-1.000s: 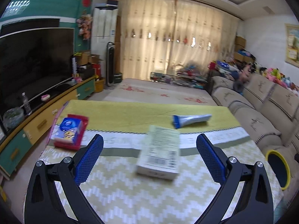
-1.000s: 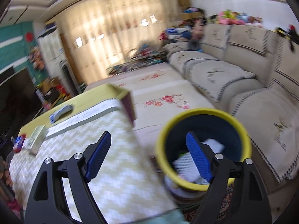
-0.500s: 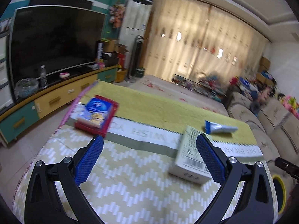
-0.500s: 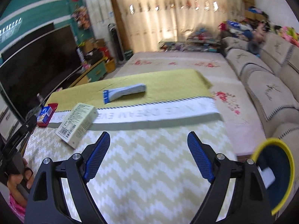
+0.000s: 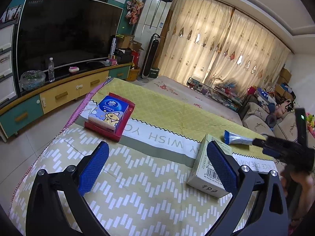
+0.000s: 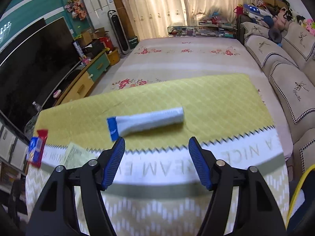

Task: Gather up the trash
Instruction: 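Reach the right gripper to the white-and-blue tube on the table, then grasp the white-and-blue tube with the right gripper and lift it, then carry the tube with the right gripper into the bin and release, then reach the left gripper to the beige printed carton and grasp it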

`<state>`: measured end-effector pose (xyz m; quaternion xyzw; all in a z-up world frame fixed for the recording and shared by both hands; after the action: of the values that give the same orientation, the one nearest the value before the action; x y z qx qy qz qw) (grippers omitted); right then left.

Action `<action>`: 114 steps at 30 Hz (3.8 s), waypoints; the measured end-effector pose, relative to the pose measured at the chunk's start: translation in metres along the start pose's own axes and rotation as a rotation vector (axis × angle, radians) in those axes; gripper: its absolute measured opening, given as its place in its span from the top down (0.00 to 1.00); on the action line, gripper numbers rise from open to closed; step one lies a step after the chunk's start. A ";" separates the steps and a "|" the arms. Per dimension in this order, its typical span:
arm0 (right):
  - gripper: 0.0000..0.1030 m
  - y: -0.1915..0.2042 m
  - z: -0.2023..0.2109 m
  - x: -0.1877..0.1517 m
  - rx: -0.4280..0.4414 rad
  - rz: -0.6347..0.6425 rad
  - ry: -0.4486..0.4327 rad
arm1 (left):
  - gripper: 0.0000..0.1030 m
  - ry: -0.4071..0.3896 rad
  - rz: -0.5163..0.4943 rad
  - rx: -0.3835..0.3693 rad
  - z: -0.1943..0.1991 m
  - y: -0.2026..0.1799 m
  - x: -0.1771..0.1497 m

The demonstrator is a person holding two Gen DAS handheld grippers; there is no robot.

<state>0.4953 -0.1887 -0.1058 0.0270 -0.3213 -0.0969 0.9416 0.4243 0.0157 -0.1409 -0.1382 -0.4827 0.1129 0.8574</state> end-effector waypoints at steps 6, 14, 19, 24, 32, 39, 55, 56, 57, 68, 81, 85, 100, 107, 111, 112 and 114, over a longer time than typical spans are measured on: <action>0.38 -0.001 -0.008 0.026 -0.060 0.052 -0.062 | 0.05 0.012 0.021 -0.004 -0.003 0.003 -0.003; 0.37 0.000 -0.051 0.051 0.026 0.100 0.053 | 0.05 0.016 0.007 -0.002 -0.006 -0.001 -0.005; 0.37 0.008 -0.070 0.051 0.057 0.081 0.104 | 0.05 0.024 0.006 0.004 -0.009 -0.002 -0.008; 0.37 0.012 -0.063 0.031 0.087 0.089 0.155 | 0.05 0.032 0.006 0.003 -0.010 -0.002 -0.009; 0.37 0.005 -0.024 -0.017 0.147 0.170 0.223 | 0.05 0.042 0.006 -0.005 -0.011 -0.004 -0.010; 0.32 0.011 -0.013 -0.008 0.080 0.411 0.095 | 0.05 0.026 -0.009 0.000 -0.007 -0.006 -0.009; 0.91 0.016 -0.034 -0.037 0.107 0.458 0.147 | 0.05 0.030 -0.017 0.010 -0.009 -0.007 -0.008; 0.92 0.015 -0.029 -0.039 0.111 0.451 0.142 | 0.05 0.029 -0.018 0.010 -0.009 -0.007 -0.008; 0.93 0.014 -0.025 -0.042 0.119 0.443 0.139 | 0.05 0.030 -0.017 0.010 -0.009 -0.007 -0.009; 0.95 -0.026 0.043 -0.075 0.230 0.274 0.071 | 0.05 0.035 -0.025 0.010 -0.008 -0.009 -0.009; 0.95 -0.180 0.130 -0.137 0.056 -0.094 -0.029 | 0.05 0.034 -0.056 0.007 -0.005 -0.019 -0.008; 0.94 -0.254 0.142 -0.167 -0.061 -0.263 -0.016 | 0.05 0.036 -0.074 -0.005 -0.004 -0.026 -0.008; 0.74 -0.340 0.134 -0.213 -0.234 -0.533 -0.043 | 0.05 0.054 -0.137 -0.052 -0.006 -0.042 -0.014; 0.64 -0.294 0.163 -0.197 -0.264 -0.452 -0.269 | 0.05 0.078 -0.229 -0.098 -0.009 -0.065 -0.022; 0.61 -0.271 0.175 -0.189 -0.299 -0.376 -0.356 | 0.05 0.138 -0.302 -0.137 -0.017 -0.084 -0.034; 0.58 -0.266 0.180 -0.189 -0.311 -0.359 -0.387 | 0.05 0.152 -0.318 -0.140 -0.019 -0.089 -0.036; 0.53 -0.261 0.187 -0.186 -0.338 -0.330 -0.426 | 0.05 0.174 -0.361 -0.134 -0.023 -0.100 -0.039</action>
<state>0.1938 -0.4055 -0.0993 -0.0988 -0.4819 -0.3039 0.8159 0.4302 -0.0936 -0.1482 -0.1154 -0.4300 -0.0873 0.8911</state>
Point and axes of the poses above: each gripper's, at about its wrist camera, not at the fingertips, and z roughly against the way its jaws point, y to its left, x to its top, the point moved 6 cm from there along -z, roughly the way its jaws point, and after that the axes turned 7 degrees about -x, right-handed, at the moved point
